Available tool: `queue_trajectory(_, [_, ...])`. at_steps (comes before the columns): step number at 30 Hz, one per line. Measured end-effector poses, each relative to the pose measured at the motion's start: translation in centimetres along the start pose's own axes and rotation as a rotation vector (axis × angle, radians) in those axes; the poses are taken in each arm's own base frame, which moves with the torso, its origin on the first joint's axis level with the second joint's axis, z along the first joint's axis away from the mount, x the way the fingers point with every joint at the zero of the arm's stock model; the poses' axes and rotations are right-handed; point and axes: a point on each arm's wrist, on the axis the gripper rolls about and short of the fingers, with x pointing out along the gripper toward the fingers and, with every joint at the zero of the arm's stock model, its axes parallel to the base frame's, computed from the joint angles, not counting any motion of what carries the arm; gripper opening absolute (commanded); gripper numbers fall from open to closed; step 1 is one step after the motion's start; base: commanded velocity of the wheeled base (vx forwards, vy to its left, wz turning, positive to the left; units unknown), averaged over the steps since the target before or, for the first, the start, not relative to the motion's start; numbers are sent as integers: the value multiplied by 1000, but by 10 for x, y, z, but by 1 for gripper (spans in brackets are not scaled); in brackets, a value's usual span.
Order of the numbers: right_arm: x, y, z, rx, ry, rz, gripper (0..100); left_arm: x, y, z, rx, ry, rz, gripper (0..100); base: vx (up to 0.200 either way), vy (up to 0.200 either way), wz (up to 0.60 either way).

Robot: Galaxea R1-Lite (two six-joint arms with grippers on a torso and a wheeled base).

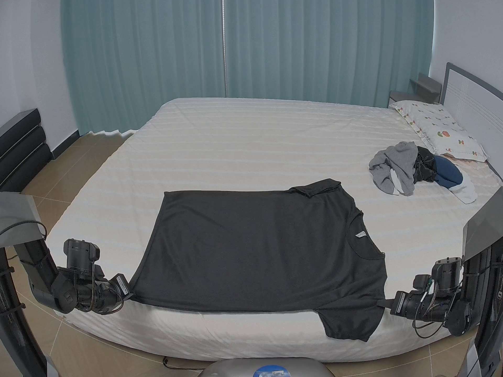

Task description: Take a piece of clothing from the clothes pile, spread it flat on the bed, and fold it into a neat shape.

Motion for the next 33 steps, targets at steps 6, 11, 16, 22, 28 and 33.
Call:
queue_trajectory(6, [-9, 0, -6, -6, 77, -40, 0, -5, 2, 0, 31, -7, 4, 0, 0, 0, 0])
queue_trajectory(11, [-17, 1, -6, -58, 107, -54, 0, -8, 5, -4, 71, 1, 16, 0, 0, 0, 0])
queue_trajectory(16, [-22, -1, -7, -94, 125, -71, 0, -11, 9, -10, 112, 17, 34, 0, 0, 0, 0])
queue_trajectory(22, [-29, -1, -10, -130, 174, -89, 0, -14, 13, -16, 182, 27, 71, 0, 0, 0, 0])
queue_trajectory(28, [-35, 0, -11, -161, 190, -114, 0, -18, 20, -26, 252, 54, 110, 0, 0, 0, 0])
queue_trajectory(33, [-37, 0, -14, -191, 211, -138, 0, -20, 23, -31, 290, 78, 121, 0, 0, 0, 0])
